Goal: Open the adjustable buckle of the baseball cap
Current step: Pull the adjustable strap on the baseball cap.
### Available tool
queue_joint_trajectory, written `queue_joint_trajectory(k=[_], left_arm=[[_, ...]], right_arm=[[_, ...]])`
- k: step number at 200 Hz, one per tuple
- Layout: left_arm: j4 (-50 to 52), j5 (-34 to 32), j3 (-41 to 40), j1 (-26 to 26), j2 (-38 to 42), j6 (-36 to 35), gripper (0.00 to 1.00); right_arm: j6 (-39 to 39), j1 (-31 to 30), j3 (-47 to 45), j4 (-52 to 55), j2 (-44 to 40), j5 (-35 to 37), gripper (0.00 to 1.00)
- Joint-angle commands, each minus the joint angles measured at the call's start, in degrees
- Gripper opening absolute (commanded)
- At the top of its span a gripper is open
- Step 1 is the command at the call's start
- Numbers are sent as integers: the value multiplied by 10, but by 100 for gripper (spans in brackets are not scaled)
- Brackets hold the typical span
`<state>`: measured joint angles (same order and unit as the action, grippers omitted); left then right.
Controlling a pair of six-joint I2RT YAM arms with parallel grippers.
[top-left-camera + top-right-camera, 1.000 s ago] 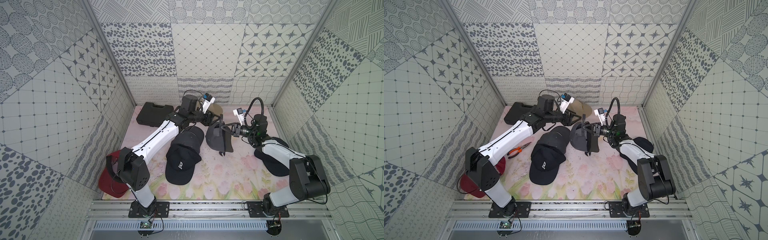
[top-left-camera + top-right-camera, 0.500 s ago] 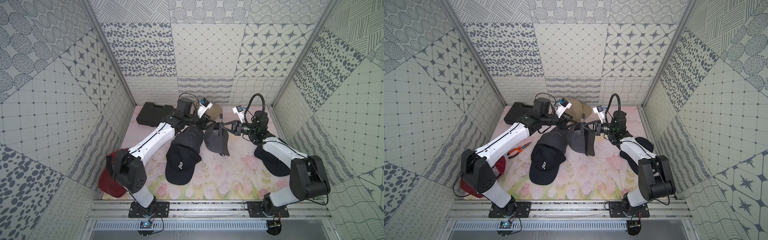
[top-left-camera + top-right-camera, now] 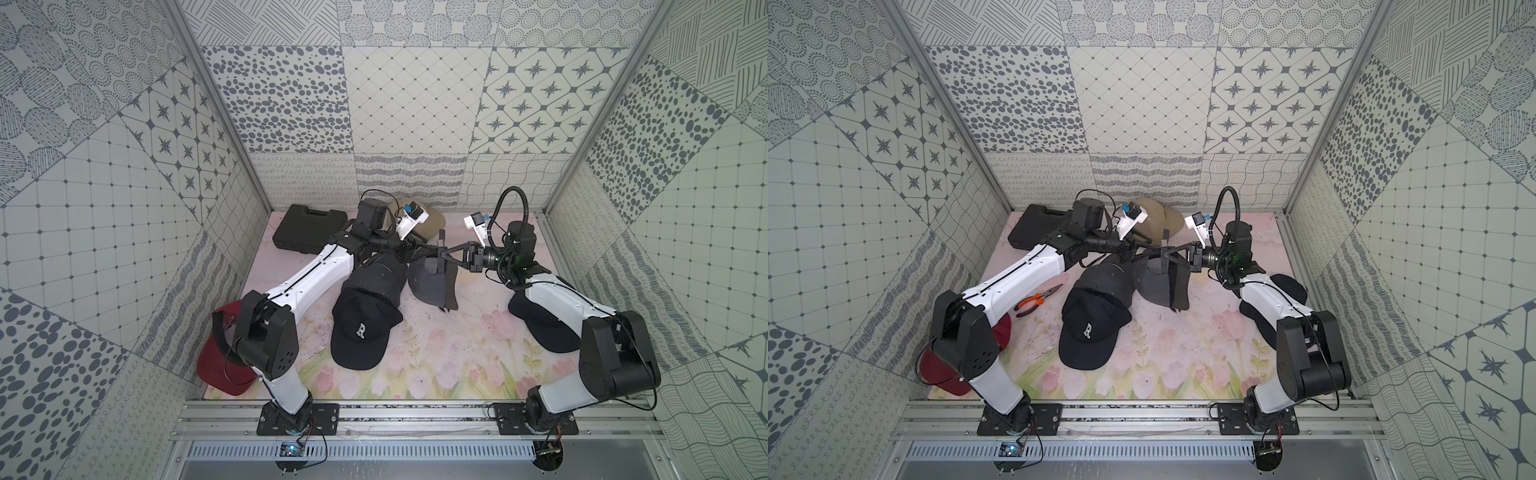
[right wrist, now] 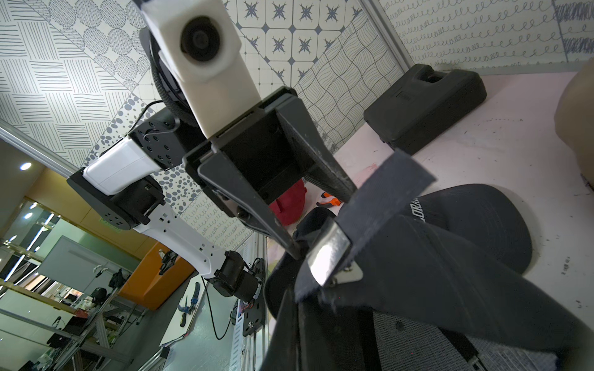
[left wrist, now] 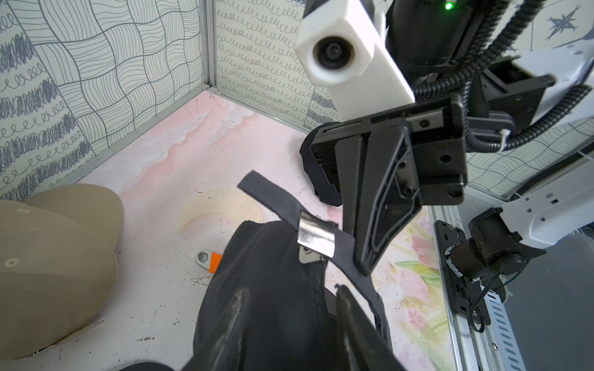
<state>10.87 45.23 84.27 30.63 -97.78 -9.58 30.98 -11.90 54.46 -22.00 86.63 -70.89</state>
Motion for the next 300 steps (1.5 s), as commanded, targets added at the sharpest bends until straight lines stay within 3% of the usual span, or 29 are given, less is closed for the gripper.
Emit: queue_joint_trajectory(k=[1, 76, 96, 133, 160, 225, 300], left_arm=[[-19, 51, 10, 1, -8, -25, 41], [-2, 35, 34, 14, -33, -32, 34], [-2, 37, 37, 18, -34, -32, 26], [-18, 32, 38, 24, -31, 0, 0], [-55, 17, 27, 25, -26, 57, 0], [-181, -52, -17, 25, -10, 268, 0], [-219, -101, -25, 24, 9, 315, 0]], right_arm=[[-13, -1, 14, -14, 3, -13, 0], [-12, -1, 12, -17, -1, -14, 0], [-12, -1, 10, -17, -4, -11, 0], [-8, -1, 4, -13, -8, 15, 0], [-3, -1, -10, -20, -14, 38, 0], [7, -1, -39, -36, -23, 62, 0], [-11, -3, -70, -10, -35, 55, 0]])
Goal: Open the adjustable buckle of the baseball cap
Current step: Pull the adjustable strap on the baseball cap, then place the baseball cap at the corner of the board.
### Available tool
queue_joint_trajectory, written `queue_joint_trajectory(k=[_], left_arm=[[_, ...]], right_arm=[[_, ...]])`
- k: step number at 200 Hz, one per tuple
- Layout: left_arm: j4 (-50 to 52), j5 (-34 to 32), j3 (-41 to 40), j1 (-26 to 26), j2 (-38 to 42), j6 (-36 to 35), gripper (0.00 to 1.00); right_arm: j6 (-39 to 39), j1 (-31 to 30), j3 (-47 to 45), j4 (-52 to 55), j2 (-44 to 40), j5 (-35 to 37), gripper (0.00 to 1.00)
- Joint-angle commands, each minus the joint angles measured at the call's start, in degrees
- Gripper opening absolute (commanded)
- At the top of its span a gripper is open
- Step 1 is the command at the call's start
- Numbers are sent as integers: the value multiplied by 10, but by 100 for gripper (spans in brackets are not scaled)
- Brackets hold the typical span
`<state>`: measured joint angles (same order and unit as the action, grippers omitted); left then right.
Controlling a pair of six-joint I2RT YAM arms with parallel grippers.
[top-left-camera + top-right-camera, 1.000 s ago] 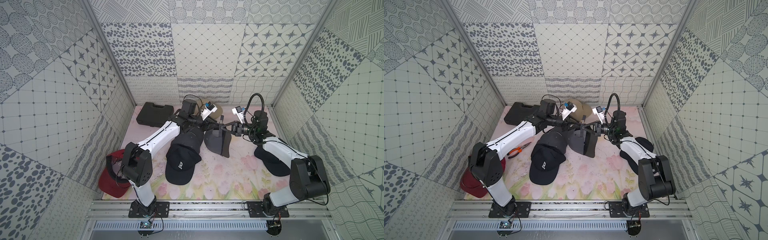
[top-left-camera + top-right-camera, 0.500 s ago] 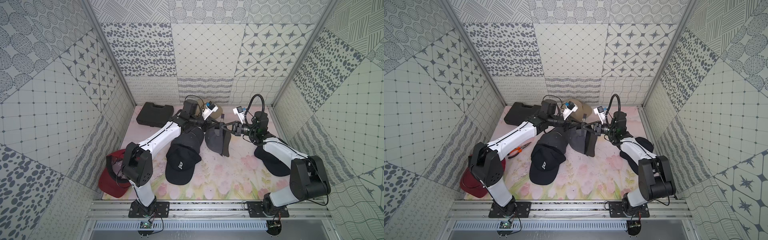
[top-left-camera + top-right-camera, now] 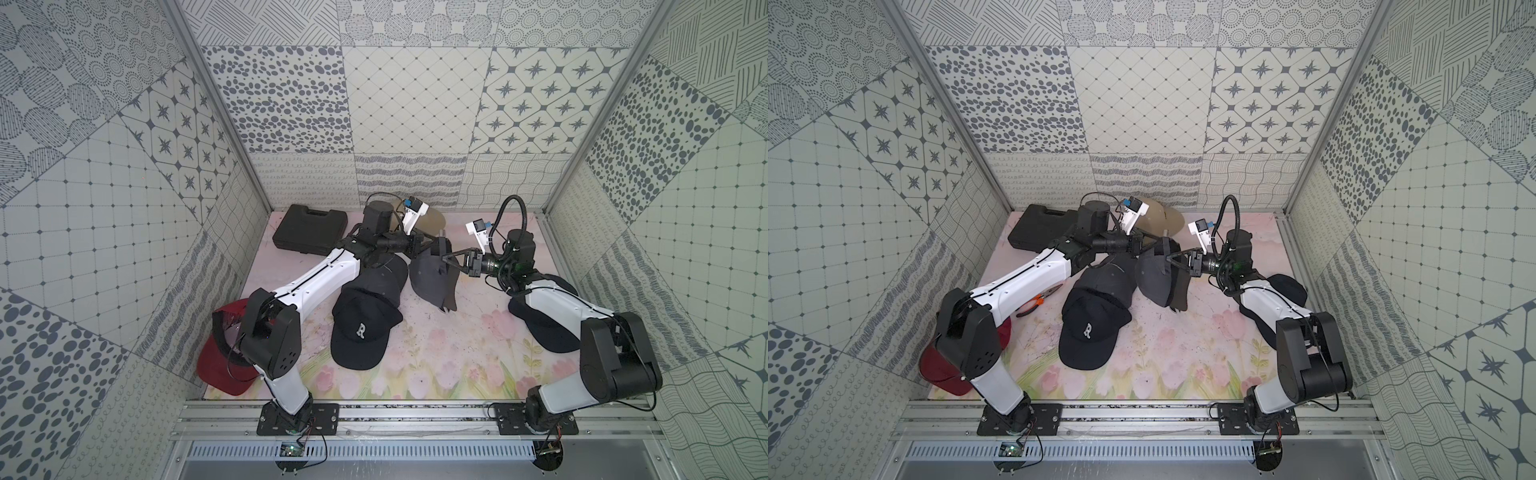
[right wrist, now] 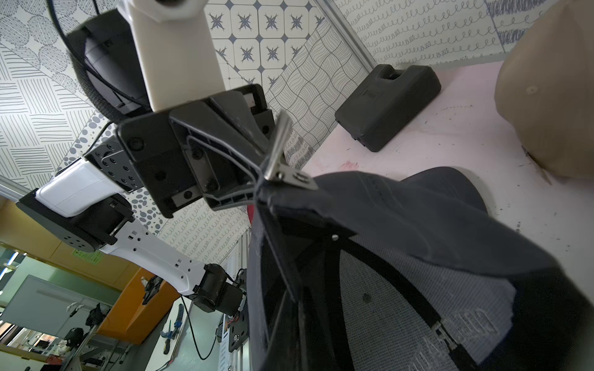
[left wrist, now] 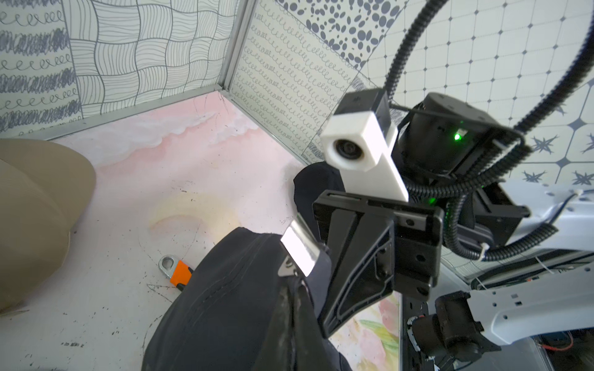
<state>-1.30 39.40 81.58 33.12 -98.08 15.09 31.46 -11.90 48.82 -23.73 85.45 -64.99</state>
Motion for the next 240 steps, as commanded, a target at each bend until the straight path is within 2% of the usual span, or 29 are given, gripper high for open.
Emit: queue_joint_trajectory(k=[1, 30, 33, 37, 41, 55, 58, 61, 80, 110, 140, 198, 240], left_arm=[[-98, -43, 2, 0, 12, 69, 0], [-96, -49, 14, 0, 7, 67, 0], [-93, -50, 17, 0, 6, 65, 0], [-89, -49, 20, 0, 5, 63, 0], [-86, -49, 23, 0, 4, 61, 0], [-78, -44, 31, 0, 1, 54, 0], [-76, -43, 32, 0, 1, 53, 0], [-74, -42, 34, 0, 0, 52, 0], [-61, -33, 41, 1, -1, 42, 0], [-31, -6, 54, 1, -2, 11, 0], [23, 36, 80, 6, -6, -58, 0], [111, 111, 120, 9, -10, -167, 0], [177, 163, 142, 15, -14, -253, 0]], right_arm=[[-17, -3, -13, 10, -23, -4, 0], [-65, -4, -25, 78, -41, 2, 0], [-70, -4, -26, 85, -46, 5, 4], [-77, -3, -28, 94, -53, 9, 13], [-83, -3, -30, 103, -60, 16, 27], [-115, 3, -29, 152, -103, 65, 86], [-123, 4, -27, 163, -112, 80, 94], [-130, 5, -27, 173, -123, 95, 97], [-144, 18, -22, 214, -173, 171, 98], [-159, 38, 6, 267, -194, 231, 98], [-211, 39, 16, 276, -210, 276, 95], [-365, 33, -33, 219, -245, 354, 84], [-425, 31, -81, 151, -250, 375, 74]])
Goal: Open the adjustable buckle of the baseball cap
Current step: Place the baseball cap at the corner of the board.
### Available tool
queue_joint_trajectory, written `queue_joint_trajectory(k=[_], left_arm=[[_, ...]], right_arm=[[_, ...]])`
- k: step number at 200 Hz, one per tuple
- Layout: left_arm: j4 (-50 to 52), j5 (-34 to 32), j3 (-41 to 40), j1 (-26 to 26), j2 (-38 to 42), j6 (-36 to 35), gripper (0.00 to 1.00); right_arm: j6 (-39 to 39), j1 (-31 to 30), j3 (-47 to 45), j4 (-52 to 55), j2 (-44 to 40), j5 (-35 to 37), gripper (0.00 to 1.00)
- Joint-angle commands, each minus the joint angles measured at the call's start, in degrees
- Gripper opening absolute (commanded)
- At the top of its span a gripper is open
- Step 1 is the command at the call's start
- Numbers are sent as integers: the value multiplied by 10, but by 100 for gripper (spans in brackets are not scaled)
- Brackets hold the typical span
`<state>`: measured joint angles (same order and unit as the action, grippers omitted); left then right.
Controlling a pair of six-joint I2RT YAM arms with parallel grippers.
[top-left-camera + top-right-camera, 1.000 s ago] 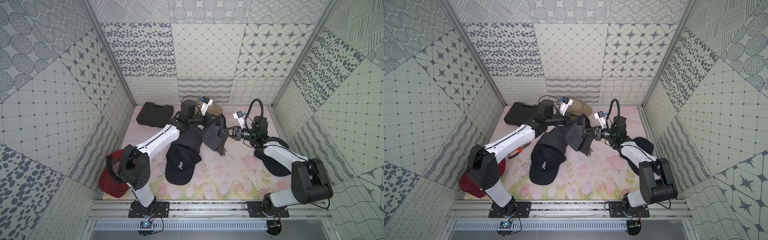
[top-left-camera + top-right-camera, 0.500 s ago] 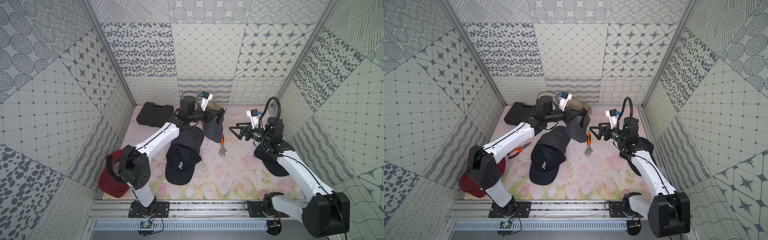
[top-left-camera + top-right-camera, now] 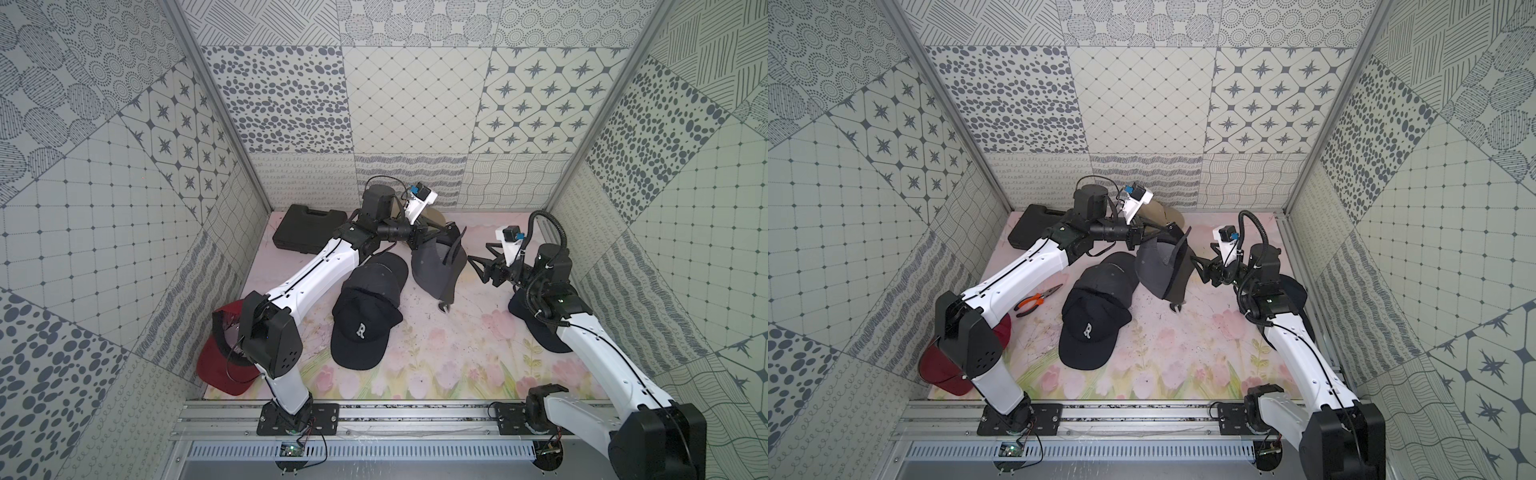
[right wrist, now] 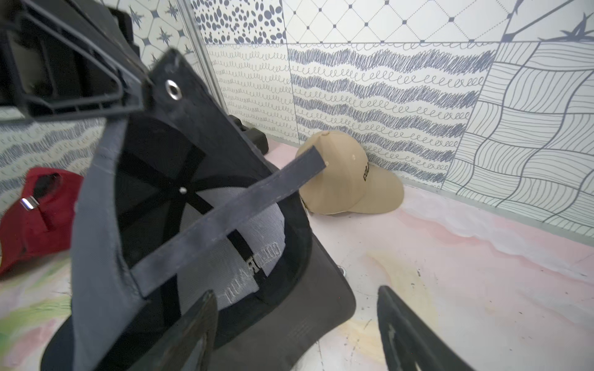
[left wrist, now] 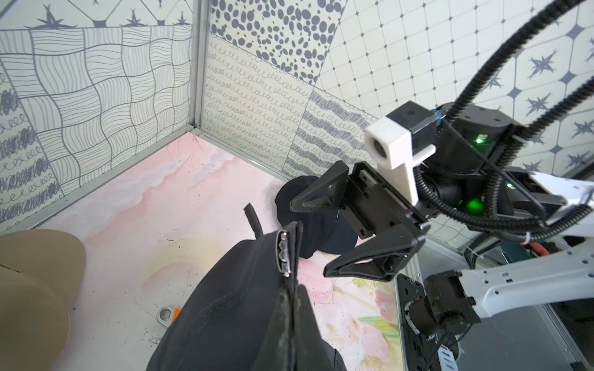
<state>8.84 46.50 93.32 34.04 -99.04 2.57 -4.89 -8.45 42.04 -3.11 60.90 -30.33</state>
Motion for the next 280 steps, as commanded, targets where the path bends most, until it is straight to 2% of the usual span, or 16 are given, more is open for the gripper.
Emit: queue_joint_trajectory(k=[1, 20, 56, 91, 104, 115, 133, 159, 174, 202, 218, 239, 259, 280], left_arm=[[79, 93, 25, 6, -4, -130, 0], [113, 114, 40, 7, -8, -166, 0], [148, 155, 54, 9, -14, -215, 0], [192, 190, 63, 12, -11, -261, 0], [191, 189, 61, 13, -7, -264, 0], [179, 182, 56, 14, -4, -255, 0], [147, 170, 45, 14, 1, -239, 0], [122, 154, 39, 14, -1, -212, 0], [96, 129, 31, 14, 0, -189, 0], [41, 28, 7, 14, 8, -138, 38], [1, -23, -15, 13, 21, -112, 51], [-32, -85, -37, 12, 36, -89, 59], [-35, -158, -49, 12, 47, -82, 60], [-36, -202, -65, 11, 55, -70, 60]], right_arm=[[-62, -3, -13, -55, -4, 29, 74], [-71, -4, -4, -47, 9, 19, 72], [-102, -21, -5, -74, 36, -48, 69], [-110, -43, 24, -52, 65, -41, 74], [-116, -47, 30, -46, 72, -54, 71], [-119, -51, 33, -43, 76, -58, 64], [-117, -54, 28, -55, 79, -49, 39], [-100, -54, 23, -65, 79, -37, 25], [-89, -53, 18, -75, 78, -26, 0], [-64, -52, 9, -95, 76, -14, 0], [-32, -49, 16, -94, 79, -7, 0], [42, -33, 34, -93, 86, 4, 0], [125, -8, 67, -68, 99, 20, 0], [188, 15, 95, -50, 112, 49, 0]])
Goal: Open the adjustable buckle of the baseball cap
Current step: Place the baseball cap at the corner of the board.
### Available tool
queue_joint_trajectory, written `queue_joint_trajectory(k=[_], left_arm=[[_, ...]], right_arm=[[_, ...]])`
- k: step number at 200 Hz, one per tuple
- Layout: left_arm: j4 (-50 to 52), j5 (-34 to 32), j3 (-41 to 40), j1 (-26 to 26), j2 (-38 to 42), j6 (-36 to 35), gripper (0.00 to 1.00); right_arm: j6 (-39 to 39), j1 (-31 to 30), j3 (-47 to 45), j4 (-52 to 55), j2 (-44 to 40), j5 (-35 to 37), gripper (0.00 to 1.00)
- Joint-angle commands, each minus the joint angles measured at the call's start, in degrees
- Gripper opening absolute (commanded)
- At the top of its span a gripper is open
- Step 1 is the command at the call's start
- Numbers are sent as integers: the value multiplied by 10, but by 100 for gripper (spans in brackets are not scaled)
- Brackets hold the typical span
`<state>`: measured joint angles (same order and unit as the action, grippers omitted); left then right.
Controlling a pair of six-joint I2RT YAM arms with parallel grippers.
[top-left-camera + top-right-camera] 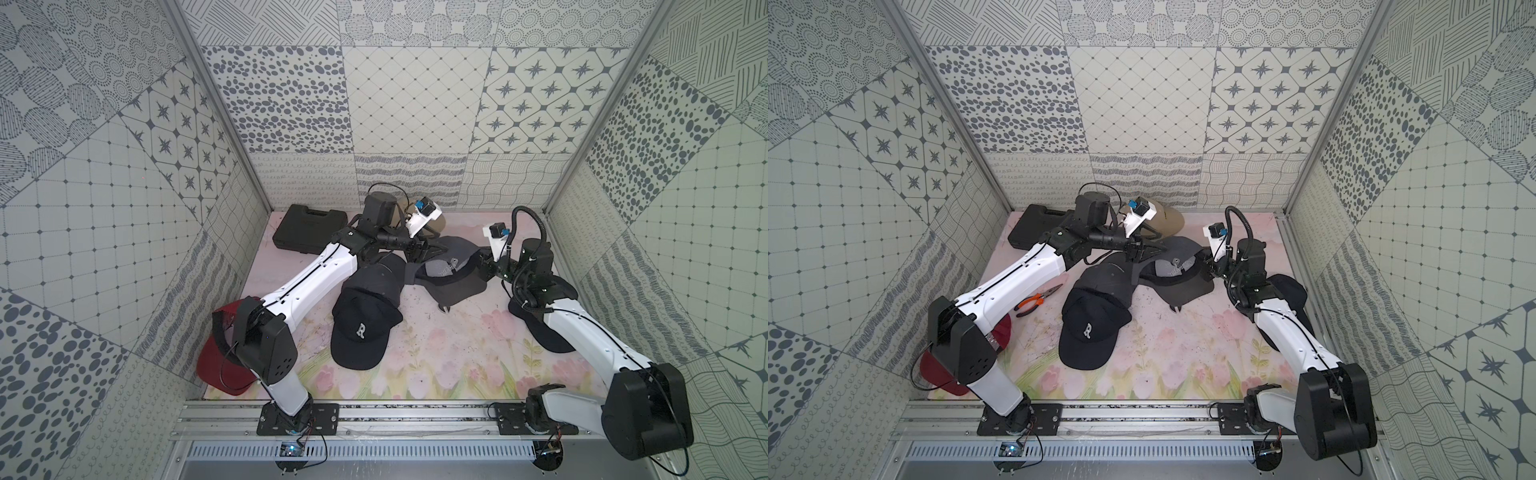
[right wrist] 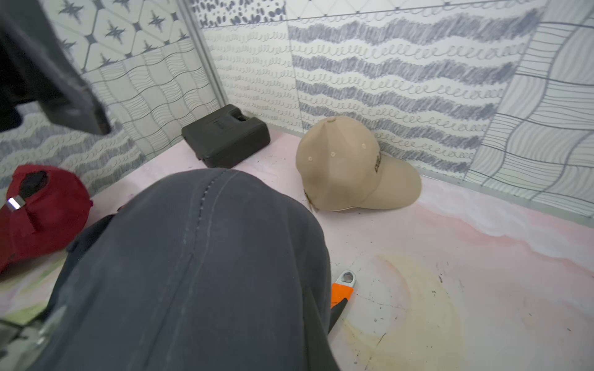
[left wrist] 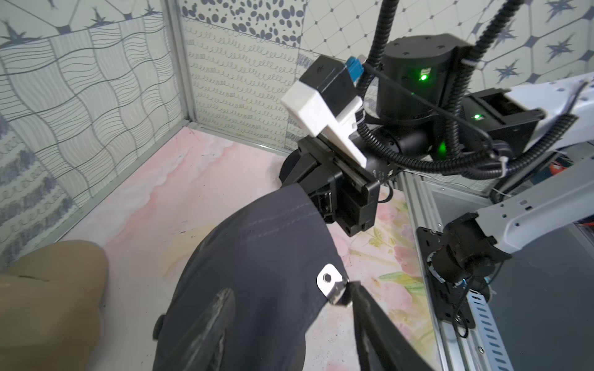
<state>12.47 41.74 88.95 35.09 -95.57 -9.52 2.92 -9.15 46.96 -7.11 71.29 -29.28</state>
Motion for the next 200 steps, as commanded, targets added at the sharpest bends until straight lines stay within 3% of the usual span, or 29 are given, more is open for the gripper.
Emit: queue_joint_trajectory(k=[1, 82, 131, 173, 186, 200], left_arm=[[-72, -156, -22, 1, 20, 51, 60], [-87, -207, -65, 0, 29, 83, 60], [-82, -248, -73, 1, 28, 86, 60], [-75, -272, -71, 0, 18, 80, 60], [-71, -279, -69, -1, 15, 81, 60], [-67, -290, -66, -2, 13, 85, 61]], right_arm=[[112, 23, 47, -9, 9, 41, 0], [418, 168, 119, -71, 122, 118, 0], [479, 210, 185, -50, 252, 206, 0], [474, 214, 254, -12, 339, 208, 0], [476, 214, 258, -5, 351, 218, 7], [482, 213, 252, -4, 356, 235, 24]])
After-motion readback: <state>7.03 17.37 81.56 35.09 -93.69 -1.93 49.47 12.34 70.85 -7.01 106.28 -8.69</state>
